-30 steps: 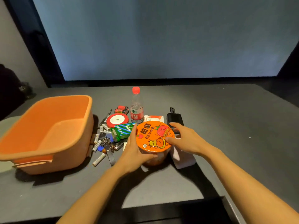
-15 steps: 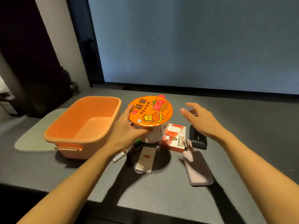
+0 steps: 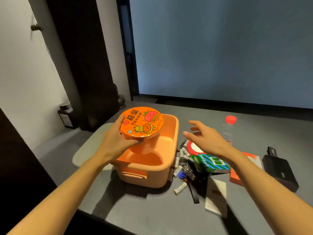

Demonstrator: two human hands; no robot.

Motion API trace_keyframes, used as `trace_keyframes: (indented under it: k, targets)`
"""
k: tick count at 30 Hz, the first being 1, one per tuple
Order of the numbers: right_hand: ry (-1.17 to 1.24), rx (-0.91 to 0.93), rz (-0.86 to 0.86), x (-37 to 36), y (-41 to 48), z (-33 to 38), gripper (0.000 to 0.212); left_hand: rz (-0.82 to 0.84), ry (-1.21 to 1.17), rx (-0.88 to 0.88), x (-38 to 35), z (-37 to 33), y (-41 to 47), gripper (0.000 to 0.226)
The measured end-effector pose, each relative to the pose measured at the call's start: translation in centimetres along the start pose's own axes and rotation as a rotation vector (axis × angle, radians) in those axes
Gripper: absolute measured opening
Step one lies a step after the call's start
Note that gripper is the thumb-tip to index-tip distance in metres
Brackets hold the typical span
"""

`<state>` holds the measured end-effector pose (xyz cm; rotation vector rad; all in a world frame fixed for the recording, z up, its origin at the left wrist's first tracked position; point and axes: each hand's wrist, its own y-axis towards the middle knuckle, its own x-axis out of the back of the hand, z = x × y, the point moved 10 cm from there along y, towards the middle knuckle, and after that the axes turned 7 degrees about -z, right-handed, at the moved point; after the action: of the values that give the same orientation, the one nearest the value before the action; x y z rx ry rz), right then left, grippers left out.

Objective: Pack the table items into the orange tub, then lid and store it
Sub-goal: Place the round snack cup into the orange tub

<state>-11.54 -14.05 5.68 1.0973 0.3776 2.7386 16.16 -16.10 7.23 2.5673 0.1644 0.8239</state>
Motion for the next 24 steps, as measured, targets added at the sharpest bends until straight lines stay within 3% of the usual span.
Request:
trace_keyframes:
  k: [4,8,16,21,24]
  targets:
    - [-0.060,-0.045,-0.010,-3.8,1.6,0.3,0.070,0.091,0.047,-0.080,-1.0,2.5,2.9,0.108]
    - [-0.094,-0.105,-0.025,-6.9,2.0,-0.1,0.075,0.214,-0.048,-0.039,-3.2,6.0,5.1,0.114]
    - [-0.218,-0.155,0.032,-8.0,0.8,-0.4,0.078,0.264,-0.142,-0.043,-5.2,8.2,6.9,0.112]
    - [-0.277,-0.132,0.056,-7.6,1.6,-0.1,0.084,0.225,0.169,-0.103,-5.8,8.3,8.7,0.108]
    - [-0.253,-0.144,0.060,-7.6,1.9,-0.4,0.083,0.299,0.262,-0.158,-7.2,8.3,8.9,0.101]
